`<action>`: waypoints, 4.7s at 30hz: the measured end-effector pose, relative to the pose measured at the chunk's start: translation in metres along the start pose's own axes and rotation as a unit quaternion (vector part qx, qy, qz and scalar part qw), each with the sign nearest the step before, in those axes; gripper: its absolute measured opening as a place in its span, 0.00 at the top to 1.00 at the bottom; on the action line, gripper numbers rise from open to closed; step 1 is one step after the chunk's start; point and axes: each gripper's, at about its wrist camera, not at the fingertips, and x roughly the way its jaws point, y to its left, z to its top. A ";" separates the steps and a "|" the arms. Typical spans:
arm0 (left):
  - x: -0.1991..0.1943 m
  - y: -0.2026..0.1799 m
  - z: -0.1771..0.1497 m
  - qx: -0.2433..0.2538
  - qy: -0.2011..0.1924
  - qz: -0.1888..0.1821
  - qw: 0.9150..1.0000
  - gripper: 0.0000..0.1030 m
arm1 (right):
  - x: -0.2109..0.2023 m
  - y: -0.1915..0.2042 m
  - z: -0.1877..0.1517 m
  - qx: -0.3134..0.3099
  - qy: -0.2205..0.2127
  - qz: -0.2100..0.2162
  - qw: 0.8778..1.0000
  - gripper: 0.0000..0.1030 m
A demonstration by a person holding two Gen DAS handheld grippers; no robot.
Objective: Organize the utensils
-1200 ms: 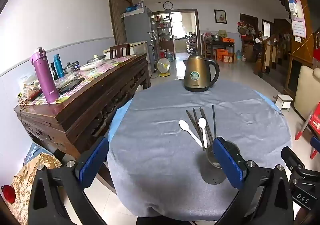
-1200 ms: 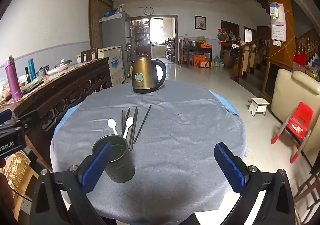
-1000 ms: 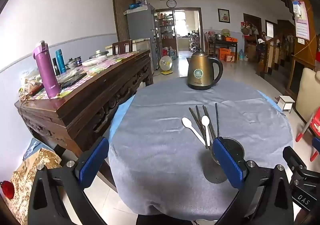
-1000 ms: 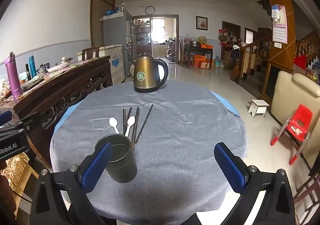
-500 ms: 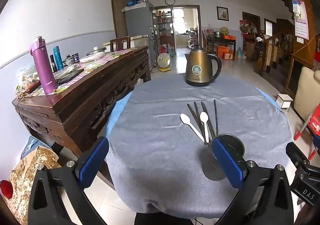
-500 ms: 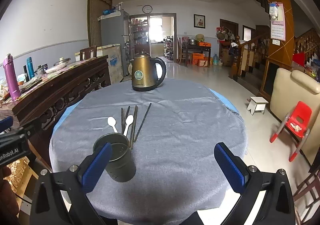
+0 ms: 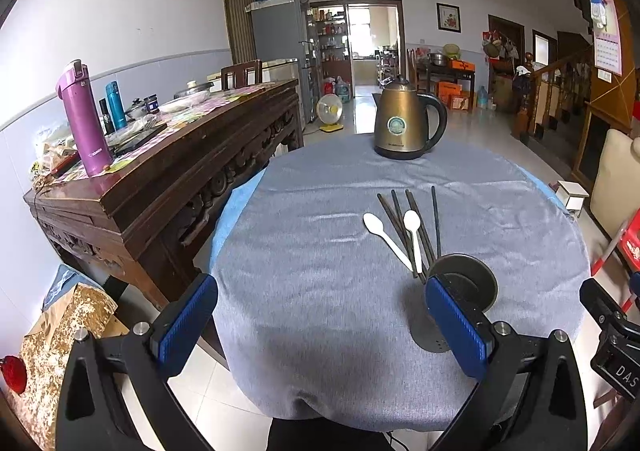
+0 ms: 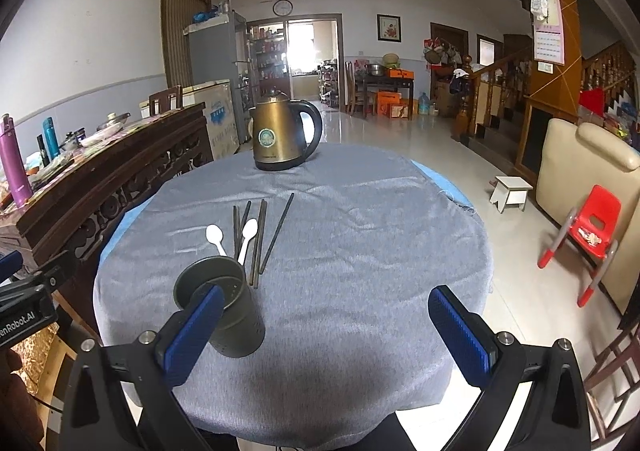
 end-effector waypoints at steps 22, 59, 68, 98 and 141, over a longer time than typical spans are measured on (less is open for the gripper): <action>0.000 0.002 -0.002 -0.001 0.000 -0.002 1.000 0.00 | 0.002 0.003 -0.003 -0.003 0.006 0.003 1.000 0.00; 0.040 0.000 -0.001 -0.001 0.036 -0.007 0.999 0.00 | 0.031 -0.003 0.011 0.000 0.026 -0.012 1.000 0.00; 0.094 0.008 0.011 0.002 0.080 -0.014 0.997 0.00 | 0.076 -0.012 0.045 0.013 0.051 -0.001 0.999 0.00; 0.401 -0.048 0.121 -0.060 0.321 -0.146 0.934 0.42 | 0.438 0.033 0.139 0.121 0.295 0.133 0.939 0.65; 0.413 -0.052 0.105 -0.078 0.337 -0.163 0.924 0.82 | 0.432 0.011 0.102 0.071 0.271 0.135 0.950 0.92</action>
